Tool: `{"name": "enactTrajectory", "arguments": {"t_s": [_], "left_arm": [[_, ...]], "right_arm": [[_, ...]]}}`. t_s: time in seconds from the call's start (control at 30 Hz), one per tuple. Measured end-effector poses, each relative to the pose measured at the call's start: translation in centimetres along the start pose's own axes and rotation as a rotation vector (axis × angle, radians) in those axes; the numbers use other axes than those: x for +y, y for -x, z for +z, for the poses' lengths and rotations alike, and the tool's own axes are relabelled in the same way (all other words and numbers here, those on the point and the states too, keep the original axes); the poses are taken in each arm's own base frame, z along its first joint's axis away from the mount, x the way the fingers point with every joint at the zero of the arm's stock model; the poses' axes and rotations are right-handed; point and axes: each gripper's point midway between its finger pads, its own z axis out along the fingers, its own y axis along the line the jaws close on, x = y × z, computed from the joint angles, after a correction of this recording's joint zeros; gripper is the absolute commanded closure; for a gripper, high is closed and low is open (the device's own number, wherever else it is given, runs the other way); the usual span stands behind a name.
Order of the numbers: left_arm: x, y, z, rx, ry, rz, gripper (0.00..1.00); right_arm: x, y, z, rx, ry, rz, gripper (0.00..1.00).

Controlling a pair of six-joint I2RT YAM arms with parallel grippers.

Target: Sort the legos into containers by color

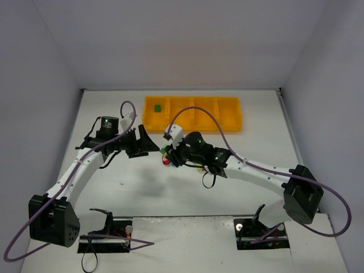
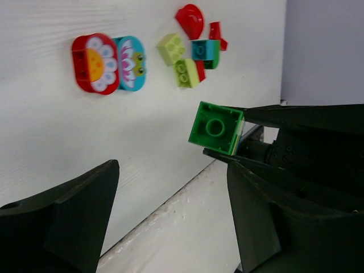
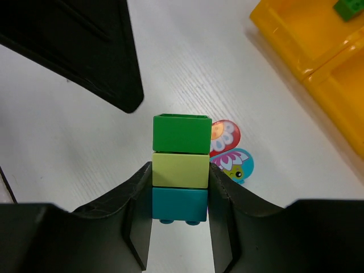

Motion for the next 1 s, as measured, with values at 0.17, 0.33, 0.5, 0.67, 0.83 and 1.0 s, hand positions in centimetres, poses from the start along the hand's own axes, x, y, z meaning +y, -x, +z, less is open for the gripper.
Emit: {"name": "enactTrajectory", "arguments": {"t_s": [0.17,0.33,0.5,0.67,0.83,1.0], "left_arm": [[-4.1,1.0,0.2,0.009,-0.124,0.064,0.30],[-6.0,1.0,0.3,0.026,-0.193,0.080,0.30],[-6.5,0.5,1.0,0.054,-0.204,0.090,0.31],[-6.3,-0.3,2.2,0.092,-0.188,0.098,0.31],[-5.7,-0.7,3.3,0.118,-0.166,0.099,0.40],[-6.3,-0.5,3.4,0.116,-0.185,0.120,0.50]], "right_arm": [[-0.3,1.9,-1.4,-0.056,-0.019,-0.021,1.00],[-0.5,1.6,-1.6,-0.050,-0.030,-0.025,1.00],[-0.7,1.0,-1.9,-0.032,-0.039,-0.026,1.00],[-0.6,1.5,-2.4,-0.045,-0.039,-0.027,1.00],[-0.6,2.2,-3.0,-0.066,-0.040,-0.028,1.00],[-0.6,1.5,-3.1,-0.051,-0.039,-0.027,1.00]]}}
